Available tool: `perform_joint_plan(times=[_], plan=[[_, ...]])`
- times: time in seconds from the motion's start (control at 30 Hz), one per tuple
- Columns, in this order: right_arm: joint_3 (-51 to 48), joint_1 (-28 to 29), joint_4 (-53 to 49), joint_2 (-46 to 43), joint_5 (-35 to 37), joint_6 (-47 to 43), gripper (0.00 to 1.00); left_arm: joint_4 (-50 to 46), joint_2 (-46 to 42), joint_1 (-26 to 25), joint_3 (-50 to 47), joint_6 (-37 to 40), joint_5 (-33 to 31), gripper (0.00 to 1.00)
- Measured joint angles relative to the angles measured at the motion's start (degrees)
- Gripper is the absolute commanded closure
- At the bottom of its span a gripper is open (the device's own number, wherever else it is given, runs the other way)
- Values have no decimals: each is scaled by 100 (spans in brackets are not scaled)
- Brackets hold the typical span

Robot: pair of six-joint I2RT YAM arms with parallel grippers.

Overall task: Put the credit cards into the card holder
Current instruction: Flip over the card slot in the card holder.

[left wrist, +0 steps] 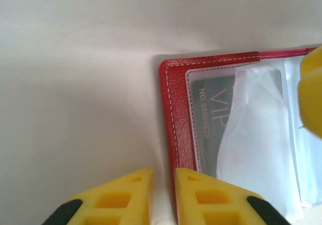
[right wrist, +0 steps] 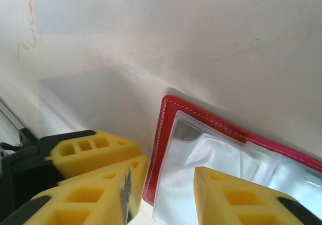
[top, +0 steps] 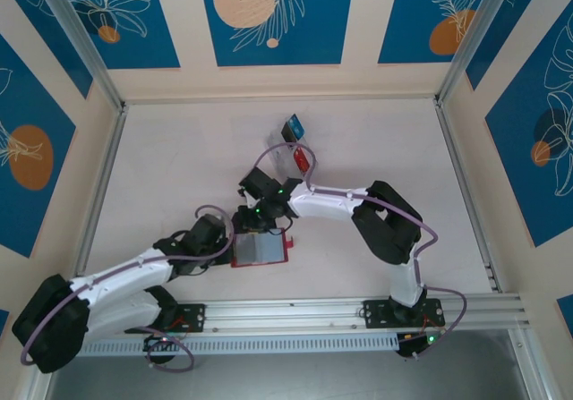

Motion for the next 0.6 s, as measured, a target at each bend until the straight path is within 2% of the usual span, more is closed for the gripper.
perform_joint_plan(times=[0.1, 0.2, 0.3, 0.47, 0.6], plan=[[-85, -85, -70, -212, -7, -66, 59, -354, -413, 0, 4, -142, -136, 67], [-153, -146, -195, -487, 39, -149, 69, -678, -726, 0, 22, -208, -212, 54], [-254, -160, -258, -638, 76, -216, 82, -756, -852, 0, 35, -136, -164, 46], [-352, -15, -297, -411, 52, -236, 90, -623, -651, -2, 52, 31, 68, 43], [-354, 79, -212, 17, -17, -236, 90, -468, -339, 0, 76, 116, 155, 44]])
